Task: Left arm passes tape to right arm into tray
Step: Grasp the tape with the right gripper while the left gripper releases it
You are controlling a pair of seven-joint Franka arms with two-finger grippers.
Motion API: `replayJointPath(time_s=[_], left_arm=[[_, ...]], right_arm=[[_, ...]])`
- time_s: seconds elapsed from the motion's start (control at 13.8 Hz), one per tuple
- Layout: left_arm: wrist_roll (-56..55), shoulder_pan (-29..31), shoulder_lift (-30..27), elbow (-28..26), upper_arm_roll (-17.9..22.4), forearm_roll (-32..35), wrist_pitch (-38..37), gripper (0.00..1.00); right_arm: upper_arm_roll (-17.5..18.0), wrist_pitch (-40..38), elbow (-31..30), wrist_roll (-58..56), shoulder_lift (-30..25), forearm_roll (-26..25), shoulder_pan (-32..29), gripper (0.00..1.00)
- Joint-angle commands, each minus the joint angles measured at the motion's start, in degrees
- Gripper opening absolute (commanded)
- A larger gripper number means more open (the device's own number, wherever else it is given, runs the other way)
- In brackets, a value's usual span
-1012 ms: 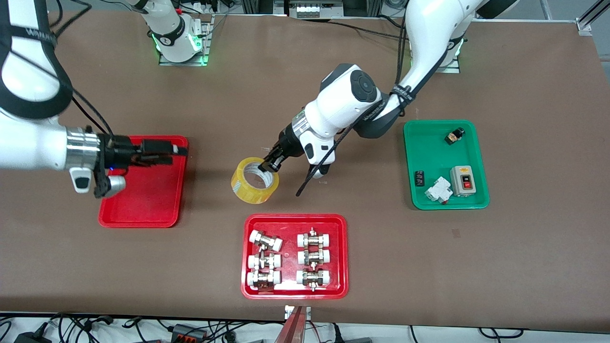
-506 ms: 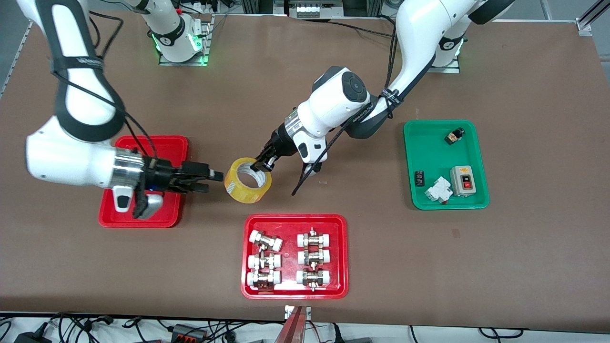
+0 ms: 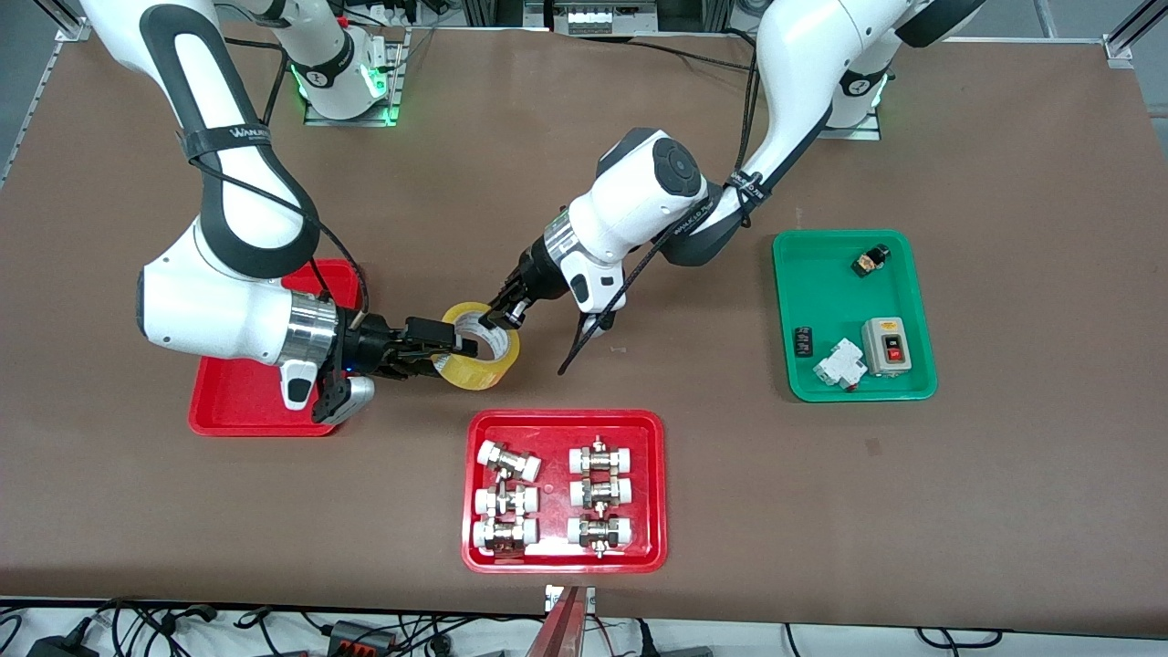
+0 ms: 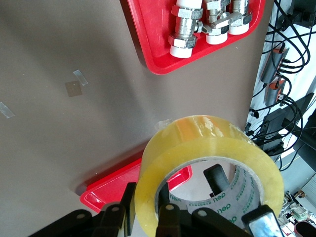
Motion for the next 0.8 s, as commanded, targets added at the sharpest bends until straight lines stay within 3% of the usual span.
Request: replayJointPath(time_s=[0.0,0.07,0.29,0.43,0.51,0.58,0.65,0.72], left_arm=[[0.1,-0.9,0.8,2.2,0.6,-0.4,0.6,0.02],[0.2,-0.9,0.8,2.2,0.6,-0.4,0.6,0.02],[0.2,-0.8,0.8,2.2,0.6,-0.4,0.6,0.01],[0.2,-0.7,0.8,2.2,0.6,-0.4,0.6,0.02],[0.1,-0.5,0.8,2.2,0.6,-0.8,0.6,0.11],[0.4,0.0,0.8,2.2,0.6,-0.4,0.6,0.33],[1.3,0.7,0.6,2.2,0.8,0.4,0.6,0.99],[4.9,1.1,0.1,2.2,1.0,3.7,0.5,1.0]], right_arm=[[-0.2,0.3,1.3,-1.4,0.4,0.5,-0.1,0.52],[-0.3,0.3,1.3,-1.4,0.4,0.5,-0.1,0.38],[-0.3,0.3,1.3,-1.4,0.2,0.4,0.0,0.08],[-0.3,0.3,1.3,-1.4,0.1,0.5,0.0,0.05],[-0.3,0.3,1.3,-1.4,0.1,0.5,0.0,0.05],[-0.3,0.3,1.3,-1.4,0.1,0.5,-0.1,0.05],[-0.3,0.3,1.3,-1.4,0.1,0.5,0.0,0.05],[-0.3,0.3,1.3,-1.4,0.1,0.5,-0.1,0.05]])
